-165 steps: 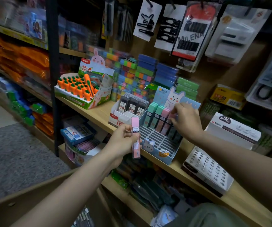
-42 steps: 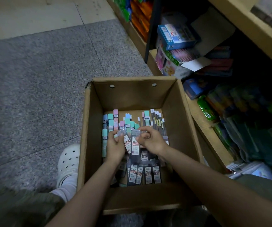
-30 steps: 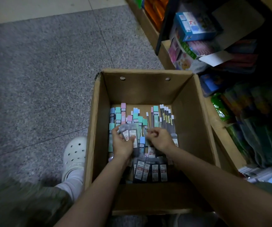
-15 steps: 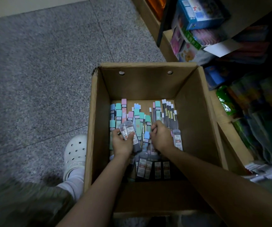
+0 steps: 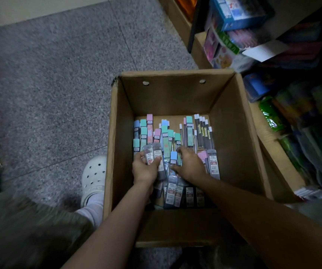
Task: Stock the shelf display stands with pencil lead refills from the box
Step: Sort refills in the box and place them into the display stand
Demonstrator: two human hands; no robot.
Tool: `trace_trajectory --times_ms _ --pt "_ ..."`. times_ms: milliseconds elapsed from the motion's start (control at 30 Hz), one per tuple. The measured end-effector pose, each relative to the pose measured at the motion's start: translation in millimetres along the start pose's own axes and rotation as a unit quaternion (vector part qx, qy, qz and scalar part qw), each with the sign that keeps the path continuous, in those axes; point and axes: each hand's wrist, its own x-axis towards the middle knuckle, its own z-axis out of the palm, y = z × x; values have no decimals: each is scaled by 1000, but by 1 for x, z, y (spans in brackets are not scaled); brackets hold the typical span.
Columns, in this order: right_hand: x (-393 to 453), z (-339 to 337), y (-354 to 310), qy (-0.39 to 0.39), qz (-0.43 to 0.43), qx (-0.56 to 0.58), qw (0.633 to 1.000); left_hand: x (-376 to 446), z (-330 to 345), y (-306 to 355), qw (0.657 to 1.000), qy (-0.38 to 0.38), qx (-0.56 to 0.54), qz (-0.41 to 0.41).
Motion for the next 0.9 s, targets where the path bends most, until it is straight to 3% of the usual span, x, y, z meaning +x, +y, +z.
trace_trajectory --times_ms 400,633,800,900 --pt "14 -3 0 15 12 68 998 3 7 -7 1000 -3 6 -13" --pt "7 -14 1 39 51 162 985 1 7 -2 999 -27 34 5" --pt "-8 -62 -8 92 30 170 981 -11 9 29 994 -81 59 52" --pt "-25 -122 -21 140 -27 168 975 -28 19 75 978 -135 89 135"
